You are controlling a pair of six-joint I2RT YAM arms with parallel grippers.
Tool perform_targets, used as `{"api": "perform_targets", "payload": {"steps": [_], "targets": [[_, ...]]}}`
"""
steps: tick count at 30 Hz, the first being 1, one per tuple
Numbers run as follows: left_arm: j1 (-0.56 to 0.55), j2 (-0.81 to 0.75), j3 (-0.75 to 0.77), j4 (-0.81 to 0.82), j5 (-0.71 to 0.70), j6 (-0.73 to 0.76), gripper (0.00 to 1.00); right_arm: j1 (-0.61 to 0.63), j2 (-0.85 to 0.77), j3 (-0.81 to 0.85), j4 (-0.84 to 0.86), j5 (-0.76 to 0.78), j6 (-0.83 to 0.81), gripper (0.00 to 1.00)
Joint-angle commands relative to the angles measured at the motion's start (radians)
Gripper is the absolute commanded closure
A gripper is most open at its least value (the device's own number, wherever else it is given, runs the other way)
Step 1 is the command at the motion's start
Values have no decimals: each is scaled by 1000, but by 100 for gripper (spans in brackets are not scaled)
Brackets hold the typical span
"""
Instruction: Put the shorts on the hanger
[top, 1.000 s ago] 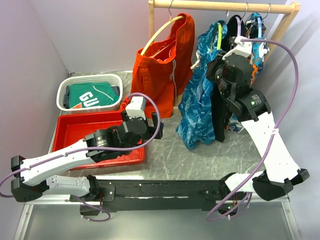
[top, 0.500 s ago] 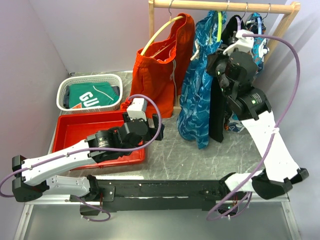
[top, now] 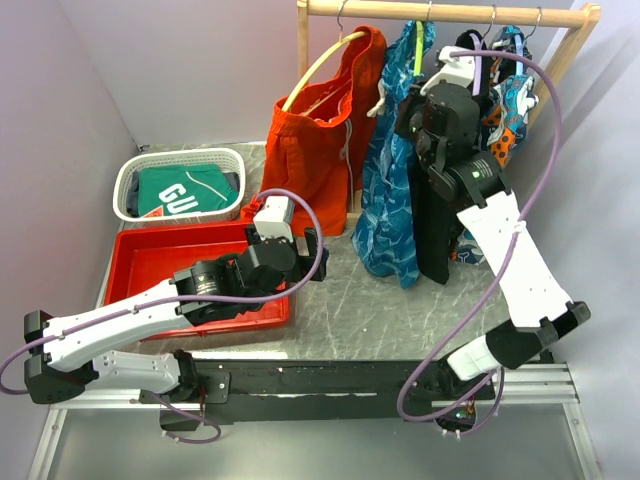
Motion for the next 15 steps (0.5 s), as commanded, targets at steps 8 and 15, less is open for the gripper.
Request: {"api": "perform_targets", "payload": {"steps": [8, 15], "targets": [[0, -30, 11, 1, -15, -16, 4, -19, 34, 56, 131, 35, 24, 100], [1, -33, 5, -13, -11, -21, 4, -17, 20, 26, 107, -6, 67, 73]]}}
